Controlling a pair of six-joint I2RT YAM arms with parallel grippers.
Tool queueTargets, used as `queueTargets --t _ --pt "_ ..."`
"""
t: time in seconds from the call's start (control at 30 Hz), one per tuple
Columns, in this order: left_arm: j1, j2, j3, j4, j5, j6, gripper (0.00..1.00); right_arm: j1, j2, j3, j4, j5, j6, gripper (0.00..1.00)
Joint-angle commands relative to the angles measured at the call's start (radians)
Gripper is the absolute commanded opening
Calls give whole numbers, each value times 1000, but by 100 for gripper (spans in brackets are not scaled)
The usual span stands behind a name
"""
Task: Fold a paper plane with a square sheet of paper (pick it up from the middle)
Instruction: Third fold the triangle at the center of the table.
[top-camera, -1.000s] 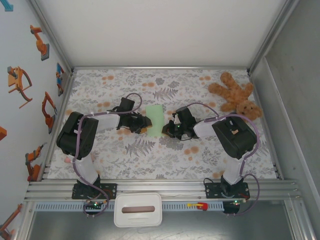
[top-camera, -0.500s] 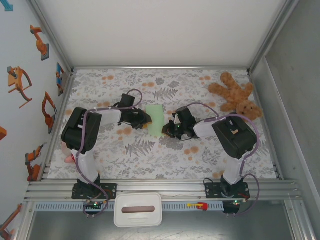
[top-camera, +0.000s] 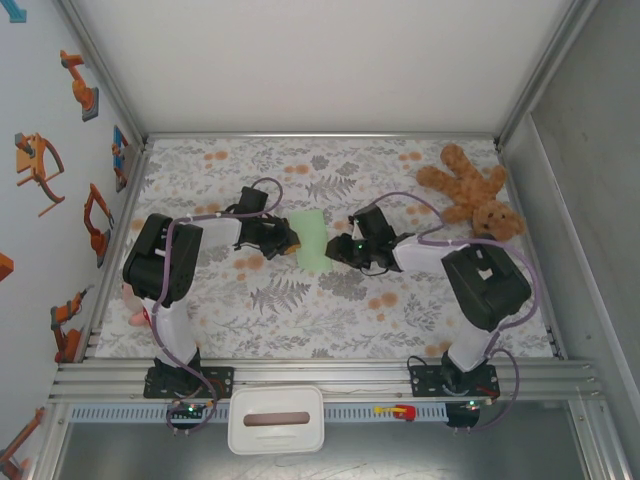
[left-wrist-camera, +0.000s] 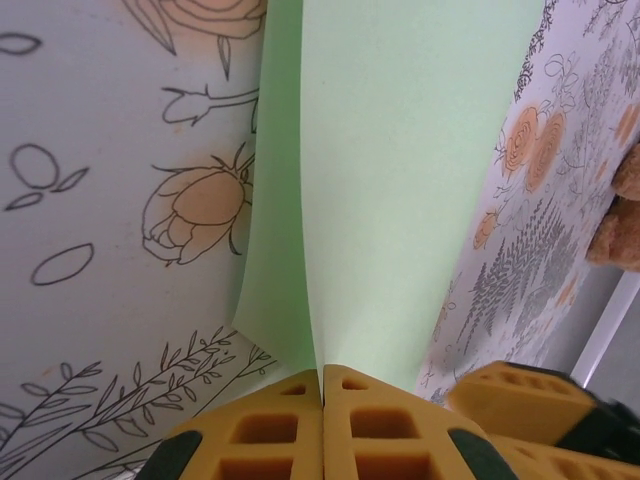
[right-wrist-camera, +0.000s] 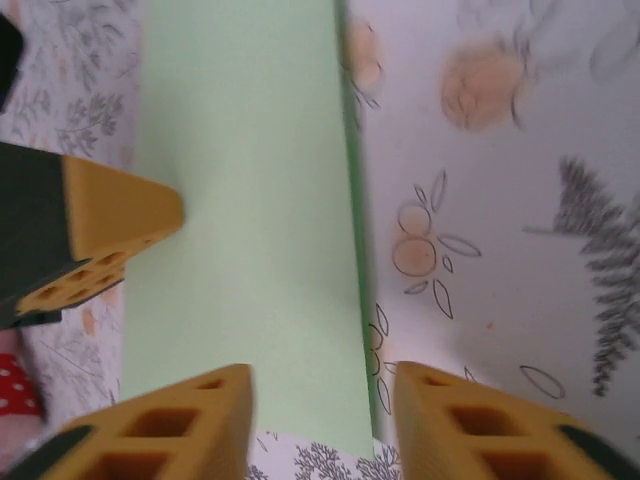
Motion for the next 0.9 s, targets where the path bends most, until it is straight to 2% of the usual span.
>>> queueTargets --t 0.0,0.03,0.07,0.13,0.4,0.63,0.87 --pt "4 -32 14 -34 -5 -32 7 5 -78 50 -79 112 -198 51" --pt "4 -33 17 -40 -4 -38 7 12 -85 60 -93 131 -239 53" --pt "3 -32 22 -45 -4 -47 7 23 -91 75 -116 155 -285 63" --pt "3 -35 26 -50 -4 -67 7 53 -98 91 -145 216 -381 65" --pt "0 -37 54 -100 -4 -112 8 216 -97 67 -51 302 -690 64" --pt "0 -23 77 -128 -5 -123 8 304 -22 50 30 379 -810 64" --pt "-1 -18 85 -146 -6 -124 8 325 47 40 84 442 -866 62"
